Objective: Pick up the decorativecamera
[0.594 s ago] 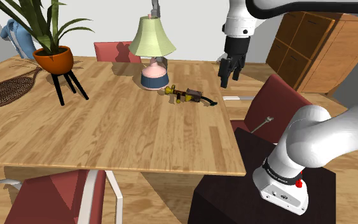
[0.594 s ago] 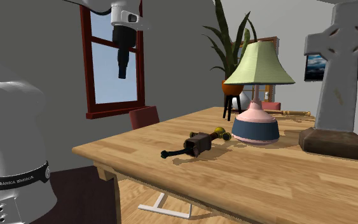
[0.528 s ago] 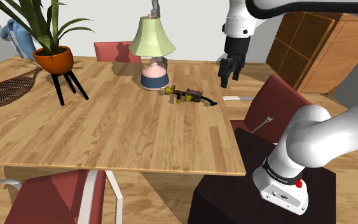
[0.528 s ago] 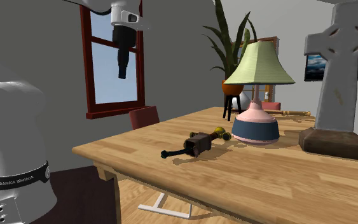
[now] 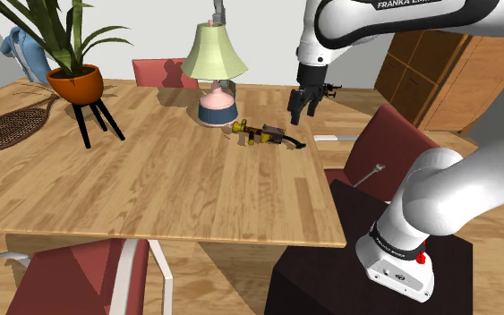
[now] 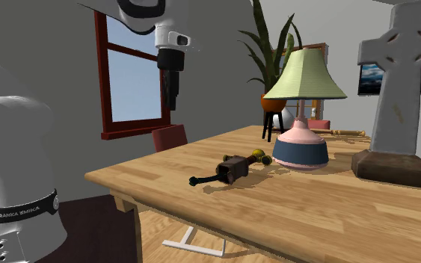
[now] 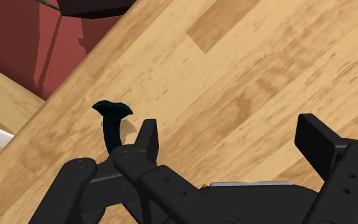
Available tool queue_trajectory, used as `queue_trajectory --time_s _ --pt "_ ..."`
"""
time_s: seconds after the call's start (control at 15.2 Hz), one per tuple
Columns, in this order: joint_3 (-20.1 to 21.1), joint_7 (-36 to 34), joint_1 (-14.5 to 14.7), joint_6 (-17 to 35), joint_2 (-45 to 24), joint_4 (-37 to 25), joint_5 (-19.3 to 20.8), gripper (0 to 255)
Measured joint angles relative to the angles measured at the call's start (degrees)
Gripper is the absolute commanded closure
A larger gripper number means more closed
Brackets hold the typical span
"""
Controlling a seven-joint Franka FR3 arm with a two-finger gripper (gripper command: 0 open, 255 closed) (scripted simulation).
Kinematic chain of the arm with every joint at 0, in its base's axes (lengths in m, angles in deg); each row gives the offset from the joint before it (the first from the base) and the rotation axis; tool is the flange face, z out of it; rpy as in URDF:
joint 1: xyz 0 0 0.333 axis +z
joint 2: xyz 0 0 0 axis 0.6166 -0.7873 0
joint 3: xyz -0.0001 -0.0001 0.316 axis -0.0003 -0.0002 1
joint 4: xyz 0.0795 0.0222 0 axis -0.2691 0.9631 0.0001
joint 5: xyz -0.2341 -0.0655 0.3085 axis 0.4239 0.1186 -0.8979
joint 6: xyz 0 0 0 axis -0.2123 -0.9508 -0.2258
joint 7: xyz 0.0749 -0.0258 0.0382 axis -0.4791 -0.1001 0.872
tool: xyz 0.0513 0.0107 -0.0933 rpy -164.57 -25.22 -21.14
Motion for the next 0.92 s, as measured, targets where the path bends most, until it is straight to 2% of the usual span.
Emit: queue_trajectory --time_s 0.53,0.92 --pt "-4.5 6.0 -0.3 14.1 -14.4 -3.4 -1.9 0" --pt "-7.1 11.6 -0.2 22.0 -26.8 -9.7 -6.3 0"
